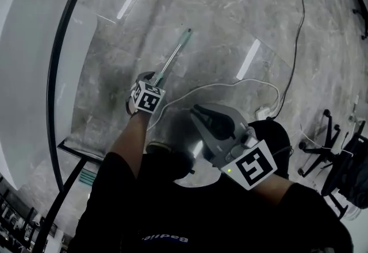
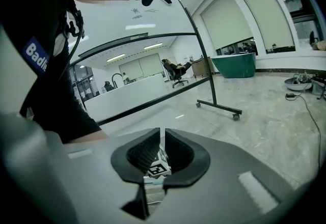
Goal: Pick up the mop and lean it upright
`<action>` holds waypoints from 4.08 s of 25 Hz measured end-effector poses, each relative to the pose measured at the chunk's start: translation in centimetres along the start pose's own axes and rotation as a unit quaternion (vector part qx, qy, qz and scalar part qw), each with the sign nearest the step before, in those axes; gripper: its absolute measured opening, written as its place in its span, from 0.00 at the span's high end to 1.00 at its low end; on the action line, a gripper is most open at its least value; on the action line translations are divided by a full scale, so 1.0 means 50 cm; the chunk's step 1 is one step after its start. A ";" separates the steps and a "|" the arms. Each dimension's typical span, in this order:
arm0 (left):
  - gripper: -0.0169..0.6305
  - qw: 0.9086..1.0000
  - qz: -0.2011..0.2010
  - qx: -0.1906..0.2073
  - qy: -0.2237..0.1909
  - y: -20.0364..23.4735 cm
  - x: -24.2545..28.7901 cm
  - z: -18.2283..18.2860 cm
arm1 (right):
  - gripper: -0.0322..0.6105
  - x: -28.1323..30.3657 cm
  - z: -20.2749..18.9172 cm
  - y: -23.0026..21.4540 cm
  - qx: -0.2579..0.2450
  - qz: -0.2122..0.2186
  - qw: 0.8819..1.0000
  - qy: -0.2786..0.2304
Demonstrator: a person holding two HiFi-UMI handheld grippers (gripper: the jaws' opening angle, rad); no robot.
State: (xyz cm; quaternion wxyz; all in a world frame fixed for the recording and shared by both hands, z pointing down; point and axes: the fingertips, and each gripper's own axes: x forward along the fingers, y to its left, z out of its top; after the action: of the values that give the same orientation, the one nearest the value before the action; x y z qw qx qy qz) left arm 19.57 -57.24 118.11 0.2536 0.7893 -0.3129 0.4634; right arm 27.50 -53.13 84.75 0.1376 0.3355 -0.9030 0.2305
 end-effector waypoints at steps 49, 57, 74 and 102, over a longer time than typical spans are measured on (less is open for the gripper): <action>0.80 0.997 0.023 -0.005 0.080 -0.117 -0.502 -0.004 | 0.91 -0.264 0.246 0.248 -0.025 0.057 0.994 0.095; 0.80 0.996 0.047 -0.015 0.076 -0.169 -0.722 -0.042 | 0.91 -0.333 0.384 0.354 -0.070 0.098 0.987 0.105; 0.81 0.971 0.185 -0.147 0.036 -0.215 -1.215 -0.251 | 0.91 -0.372 0.607 0.635 -0.184 0.205 0.955 0.106; 0.81 0.733 0.511 -0.412 -0.179 -0.480 -1.807 -0.305 | 0.91 -0.400 0.734 0.872 -0.299 0.413 0.860 0.030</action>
State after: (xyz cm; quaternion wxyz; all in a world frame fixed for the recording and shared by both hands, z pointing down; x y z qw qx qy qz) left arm -5.56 -7.11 41.76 0.2184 0.3969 -0.8690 0.1989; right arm 9.61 -31.78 31.13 0.1502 -0.1330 -0.9797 -0.0049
